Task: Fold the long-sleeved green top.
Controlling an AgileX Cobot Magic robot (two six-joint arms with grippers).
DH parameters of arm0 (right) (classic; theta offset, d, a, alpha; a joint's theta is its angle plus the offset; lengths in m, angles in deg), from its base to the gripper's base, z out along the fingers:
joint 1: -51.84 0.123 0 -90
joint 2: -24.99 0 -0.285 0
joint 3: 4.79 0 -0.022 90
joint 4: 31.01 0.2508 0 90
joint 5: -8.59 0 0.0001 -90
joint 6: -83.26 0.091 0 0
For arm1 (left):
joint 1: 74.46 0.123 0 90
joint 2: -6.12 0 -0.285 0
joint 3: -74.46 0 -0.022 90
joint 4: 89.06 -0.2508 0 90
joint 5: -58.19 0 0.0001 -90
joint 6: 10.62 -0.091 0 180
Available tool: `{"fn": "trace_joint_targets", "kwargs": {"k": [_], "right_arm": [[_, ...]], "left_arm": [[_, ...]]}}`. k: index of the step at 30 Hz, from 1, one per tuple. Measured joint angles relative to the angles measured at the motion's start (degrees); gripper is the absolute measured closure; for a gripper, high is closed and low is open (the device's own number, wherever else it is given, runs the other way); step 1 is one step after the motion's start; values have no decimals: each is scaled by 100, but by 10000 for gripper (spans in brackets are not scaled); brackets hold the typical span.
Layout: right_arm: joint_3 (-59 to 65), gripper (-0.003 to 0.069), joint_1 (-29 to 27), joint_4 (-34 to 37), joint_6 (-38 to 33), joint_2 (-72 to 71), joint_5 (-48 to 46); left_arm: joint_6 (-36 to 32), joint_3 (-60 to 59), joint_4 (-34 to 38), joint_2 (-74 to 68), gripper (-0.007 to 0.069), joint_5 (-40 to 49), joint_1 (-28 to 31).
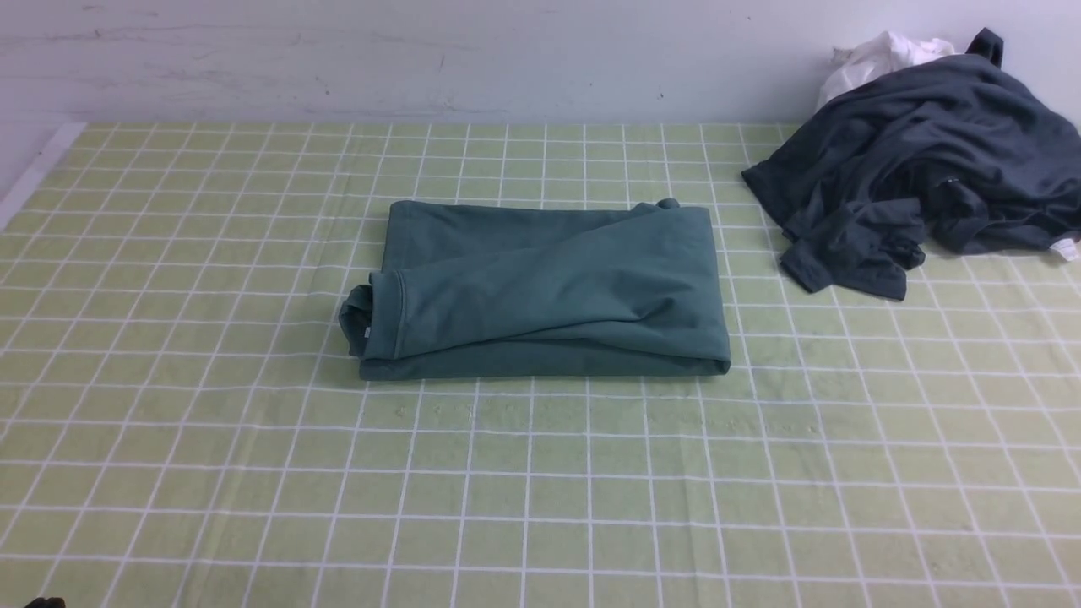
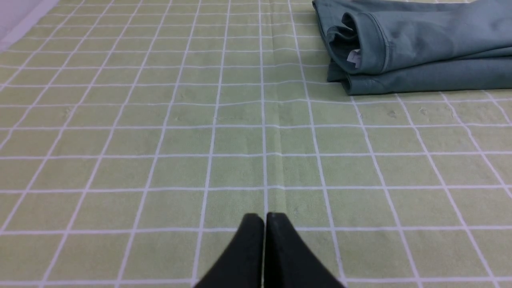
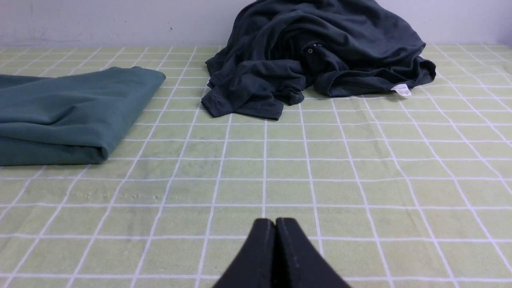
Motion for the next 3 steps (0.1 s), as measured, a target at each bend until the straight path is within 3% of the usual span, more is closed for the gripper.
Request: {"fn": "trace_joint_targets", "kwargs": {"k": [3], "right_arm": [[0,673,0,0,0,0,0]], "left_arm": [[0,0,0,0,629,0,0]]}}
